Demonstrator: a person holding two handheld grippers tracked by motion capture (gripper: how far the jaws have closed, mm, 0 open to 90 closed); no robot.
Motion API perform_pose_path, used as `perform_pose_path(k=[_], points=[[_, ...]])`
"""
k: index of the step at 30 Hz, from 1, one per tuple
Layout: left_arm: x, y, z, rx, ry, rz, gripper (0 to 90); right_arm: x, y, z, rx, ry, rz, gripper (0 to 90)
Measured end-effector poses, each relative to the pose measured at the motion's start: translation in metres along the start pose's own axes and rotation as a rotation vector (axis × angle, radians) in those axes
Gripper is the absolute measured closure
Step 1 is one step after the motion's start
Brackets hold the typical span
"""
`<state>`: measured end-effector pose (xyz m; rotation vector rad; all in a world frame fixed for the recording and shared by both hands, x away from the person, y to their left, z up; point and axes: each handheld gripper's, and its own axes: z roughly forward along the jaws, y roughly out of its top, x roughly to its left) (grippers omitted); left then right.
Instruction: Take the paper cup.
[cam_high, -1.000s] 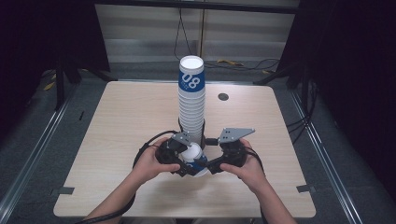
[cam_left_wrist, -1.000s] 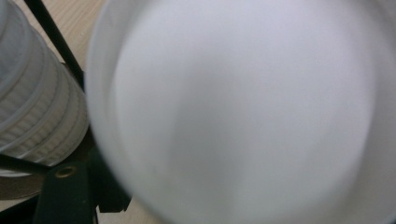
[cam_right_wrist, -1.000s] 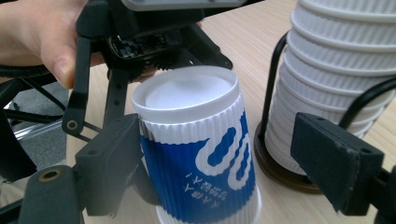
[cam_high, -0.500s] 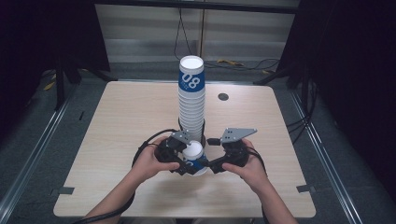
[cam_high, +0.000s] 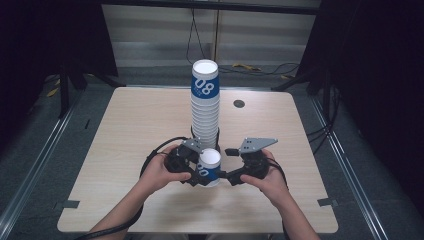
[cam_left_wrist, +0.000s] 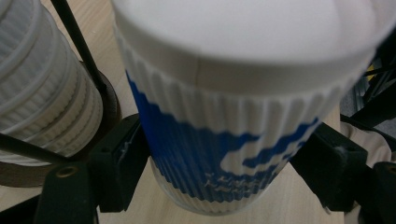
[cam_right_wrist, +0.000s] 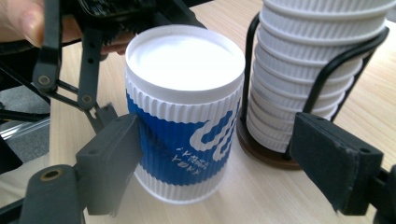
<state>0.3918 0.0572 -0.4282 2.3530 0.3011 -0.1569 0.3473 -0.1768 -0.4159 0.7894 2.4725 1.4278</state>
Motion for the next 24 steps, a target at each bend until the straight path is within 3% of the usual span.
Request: perform_pose_path(k=[7,24], points=[[-0.0003,0.0023,-0.0001,0.017,-0.003,-0.002,22.9,0.0012,0.0010,-0.0010,0.001,-0.006,-0.009,16.3],[-0.0006,0.0049,0.0065,0.015,-0.008,0.002,22.9,0.0083,0.0068,0.0005,-0.030,0.031,-0.015,16.3]])
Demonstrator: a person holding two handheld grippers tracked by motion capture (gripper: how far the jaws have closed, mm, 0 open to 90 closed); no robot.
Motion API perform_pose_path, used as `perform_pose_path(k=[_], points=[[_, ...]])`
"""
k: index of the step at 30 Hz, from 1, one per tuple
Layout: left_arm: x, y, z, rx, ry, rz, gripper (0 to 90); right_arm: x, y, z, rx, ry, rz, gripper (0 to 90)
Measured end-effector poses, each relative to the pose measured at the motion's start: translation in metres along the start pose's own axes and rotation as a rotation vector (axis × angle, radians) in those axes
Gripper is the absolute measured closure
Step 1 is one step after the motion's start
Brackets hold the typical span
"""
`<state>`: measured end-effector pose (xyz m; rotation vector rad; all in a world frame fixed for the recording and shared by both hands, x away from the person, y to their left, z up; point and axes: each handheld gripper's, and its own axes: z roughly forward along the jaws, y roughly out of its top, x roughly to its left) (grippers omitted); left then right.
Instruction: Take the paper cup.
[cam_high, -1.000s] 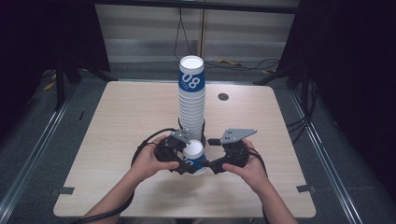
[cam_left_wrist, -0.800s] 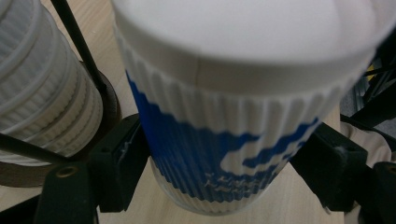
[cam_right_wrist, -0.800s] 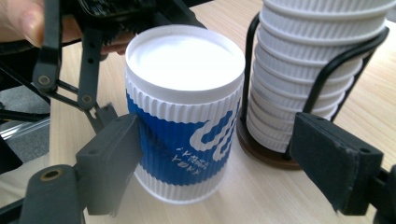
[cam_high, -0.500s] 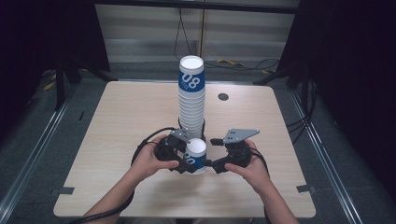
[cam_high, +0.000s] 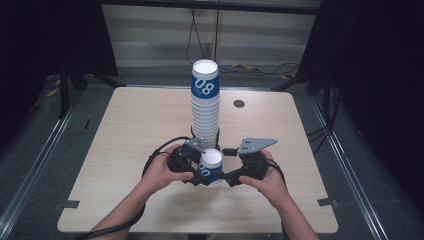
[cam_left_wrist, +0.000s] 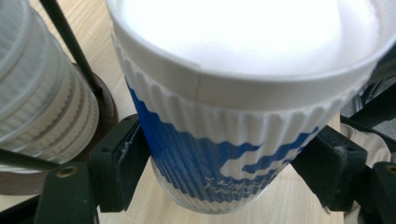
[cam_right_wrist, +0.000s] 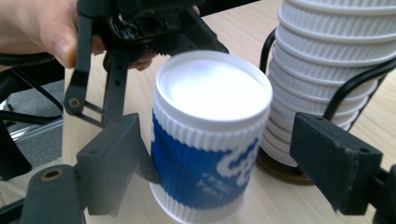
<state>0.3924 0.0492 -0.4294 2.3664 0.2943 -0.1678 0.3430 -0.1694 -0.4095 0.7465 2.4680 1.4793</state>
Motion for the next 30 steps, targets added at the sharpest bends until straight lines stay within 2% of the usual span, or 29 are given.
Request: perform_pose_path(k=[1,2,3,5,6,8,11,16,21,28,29,30], points=[[-0.0012,0.0004,0.0022,-0.006,-0.002,-0.007,22.9,0.0007,0.0006,0.0014,0.001,0.000,-0.005,16.3],[-0.0007,0.0015,0.0017,0.016,-0.004,0.009,22.9,0.0011,0.0008,0.0019,-0.002,0.003,-0.004,16.3],[-0.0016,0.0021,0.0023,0.024,-0.003,0.007,22.9,0.0015,0.0011,0.0023,-0.003,0.005,-0.002,16.3],[-0.0025,0.0024,0.0044,0.008,-0.007,0.007,22.9,0.0017,0.0017,0.0030,-0.007,0.006,-0.003,16.4],[-0.0028,0.0037,0.0036,0.025,-0.004,0.015,22.9,0.0019,0.0018,0.0033,-0.011,0.010,0.002,16.3],[-0.0040,0.0041,0.0062,0.000,-0.008,0.020,22.9,0.0019,0.0022,0.0043,-0.018,0.016,0.007,16.3],[-0.0055,0.0065,0.0065,0.021,-0.008,0.038,22.9,0.0018,0.0021,0.0061,-0.022,0.016,0.017,16.3],[-0.0078,0.0072,0.0100,0.014,-0.017,0.049,22.8,0.0004,0.0008,0.0087,-0.017,0.011,0.020,16.7],[-0.0086,0.0075,0.0110,0.020,-0.016,0.058,22.7,-0.0001,0.0009,0.0084,-0.034,0.025,0.037,28.6],[-0.0085,0.0068,0.0094,-0.007,-0.017,0.067,22.3,0.0013,0.0024,0.0061,-0.044,0.021,0.031,29.8],[-0.0088,0.0059,0.0105,-0.033,-0.015,0.065,22.0,0.0008,0.0024,0.0056,-0.048,0.020,0.031,29.9],[-0.0082,0.0065,0.0085,-0.019,-0.017,0.074,21.7,0.0007,0.0026,0.0049,-0.051,0.021,0.034,29.9]])
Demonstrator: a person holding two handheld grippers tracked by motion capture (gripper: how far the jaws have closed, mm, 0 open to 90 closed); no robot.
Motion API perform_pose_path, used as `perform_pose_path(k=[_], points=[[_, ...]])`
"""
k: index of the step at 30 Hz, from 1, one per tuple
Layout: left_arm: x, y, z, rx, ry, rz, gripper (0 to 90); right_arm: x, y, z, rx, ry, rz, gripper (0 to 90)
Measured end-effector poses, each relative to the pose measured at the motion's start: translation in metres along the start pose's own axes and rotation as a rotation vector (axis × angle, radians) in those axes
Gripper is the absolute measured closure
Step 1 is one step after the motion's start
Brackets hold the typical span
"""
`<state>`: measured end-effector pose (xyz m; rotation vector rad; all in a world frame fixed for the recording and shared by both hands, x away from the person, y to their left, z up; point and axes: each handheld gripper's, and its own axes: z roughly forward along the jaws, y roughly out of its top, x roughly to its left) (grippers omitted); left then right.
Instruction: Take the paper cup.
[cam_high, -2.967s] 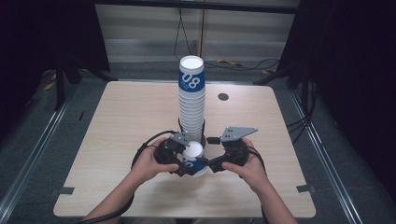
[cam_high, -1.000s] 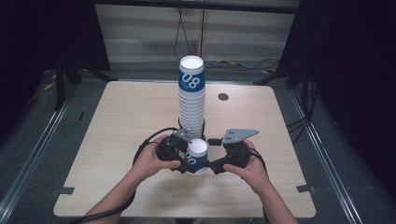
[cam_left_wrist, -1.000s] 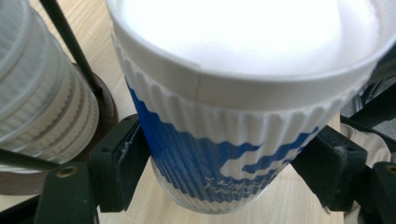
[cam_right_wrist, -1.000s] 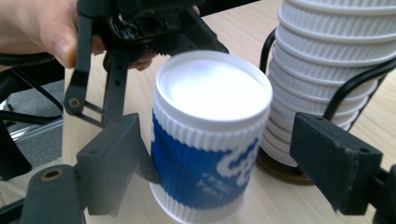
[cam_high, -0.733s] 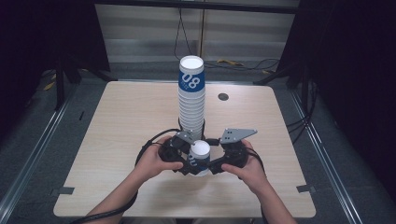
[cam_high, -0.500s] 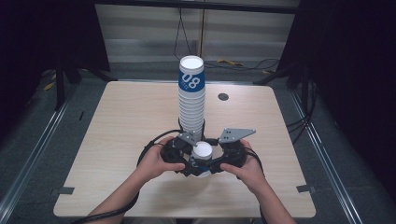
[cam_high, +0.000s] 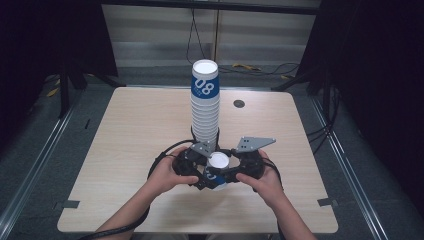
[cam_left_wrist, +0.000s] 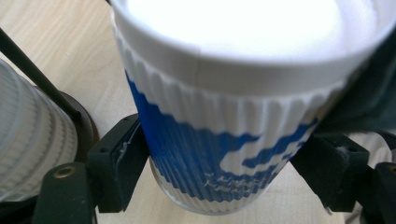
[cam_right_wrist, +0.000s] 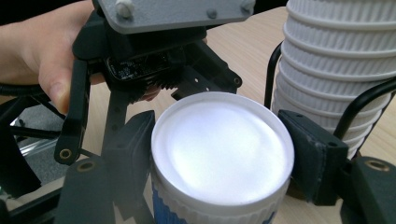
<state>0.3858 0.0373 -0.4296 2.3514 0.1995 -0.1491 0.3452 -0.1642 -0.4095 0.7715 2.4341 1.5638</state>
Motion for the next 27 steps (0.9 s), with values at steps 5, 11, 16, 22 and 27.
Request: perform_pose_path(k=[5,11,16,22,27], points=[[0.001,-0.003,0.001,-0.038,-0.005,-0.021,20.5,-0.001,0.001,-0.003,-0.007,-0.001,-0.008,30.0],[0.002,-0.009,0.002,0.003,-0.009,-0.028,19.6,-0.002,0.001,-0.006,-0.011,-0.014,-0.010,30.0],[0.003,-0.013,0.001,-0.016,-0.015,-0.044,18.6,-0.003,0.001,-0.008,-0.013,-0.013,-0.011,30.0],[0.004,-0.016,-0.002,-0.028,-0.021,-0.064,18.4,-0.002,0.002,-0.009,-0.010,-0.018,-0.015,30.0],[0.005,-0.018,-0.002,-0.039,-0.021,-0.069,17.8,-0.002,0.002,-0.010,-0.012,-0.015,-0.016,30.0]])
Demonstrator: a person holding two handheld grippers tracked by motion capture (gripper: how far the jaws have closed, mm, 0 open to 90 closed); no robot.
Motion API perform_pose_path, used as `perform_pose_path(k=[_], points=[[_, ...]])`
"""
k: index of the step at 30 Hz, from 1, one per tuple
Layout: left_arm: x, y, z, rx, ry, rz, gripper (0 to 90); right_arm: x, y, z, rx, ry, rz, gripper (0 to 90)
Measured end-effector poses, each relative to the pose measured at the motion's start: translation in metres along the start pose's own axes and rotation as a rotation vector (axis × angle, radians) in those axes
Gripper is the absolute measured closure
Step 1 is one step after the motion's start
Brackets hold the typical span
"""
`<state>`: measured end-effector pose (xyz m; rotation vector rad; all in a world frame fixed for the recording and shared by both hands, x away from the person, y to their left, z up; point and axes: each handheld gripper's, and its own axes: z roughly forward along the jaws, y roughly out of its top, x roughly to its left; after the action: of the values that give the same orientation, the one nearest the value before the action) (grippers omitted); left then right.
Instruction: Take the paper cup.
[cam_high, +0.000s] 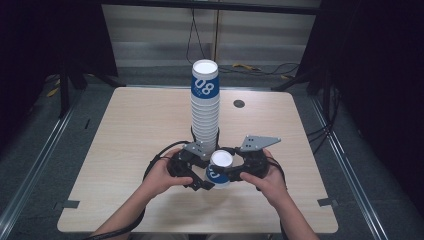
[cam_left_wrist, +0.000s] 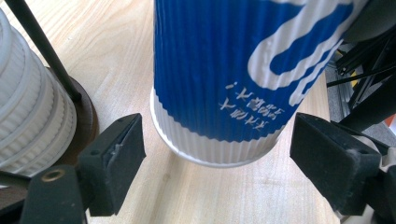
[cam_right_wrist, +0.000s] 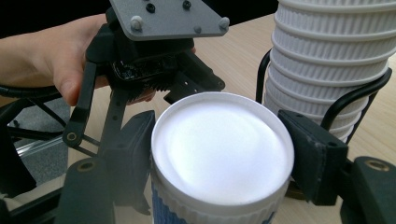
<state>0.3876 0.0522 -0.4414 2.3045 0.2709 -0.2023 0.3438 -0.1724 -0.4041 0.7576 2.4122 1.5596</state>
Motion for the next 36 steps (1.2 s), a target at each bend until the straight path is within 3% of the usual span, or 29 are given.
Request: perform_pose_path(k=[5,7,9,15,17,21,25,30,36], points=[[0.000,-0.002,0.001,-0.017,-0.001,-0.007,17.2,-0.001,0.000,-0.001,-0.004,0.003,0.003,30.0],[0.001,-0.002,-0.001,0.007,0.000,-0.001,17.0,0.000,0.000,-0.001,-0.006,0.003,0.001,30.0],[0.001,-0.003,0.002,-0.024,-0.006,-0.008,16.0,0.000,0.001,-0.001,-0.007,0.004,-0.002,30.0],[0.001,-0.002,0.005,-0.035,-0.022,-0.009,16.0,0.001,0.002,-0.001,-0.015,0.009,0.000,30.0],[0.001,-0.001,0.007,-0.060,-0.034,-0.020,15.7,0.002,0.002,0.000,-0.017,0.011,-0.004,30.0],[0.000,0.000,0.008,-0.056,-0.040,-0.012,15.6,0.002,0.002,0.000,-0.024,0.015,-0.003,30.0],[0.000,0.000,0.009,-0.077,-0.038,-0.019,15.6,0.002,0.002,0.000,-0.025,0.014,-0.004,30.0],[-0.002,0.002,0.007,-0.061,-0.011,0.015,16.5,0.002,0.002,-0.001,-0.031,0.018,-0.003,30.0],[-0.003,0.002,0.002,-0.041,0.007,0.026,17.3,0.001,0.001,-0.001,-0.047,0.023,0.009,29.8]])
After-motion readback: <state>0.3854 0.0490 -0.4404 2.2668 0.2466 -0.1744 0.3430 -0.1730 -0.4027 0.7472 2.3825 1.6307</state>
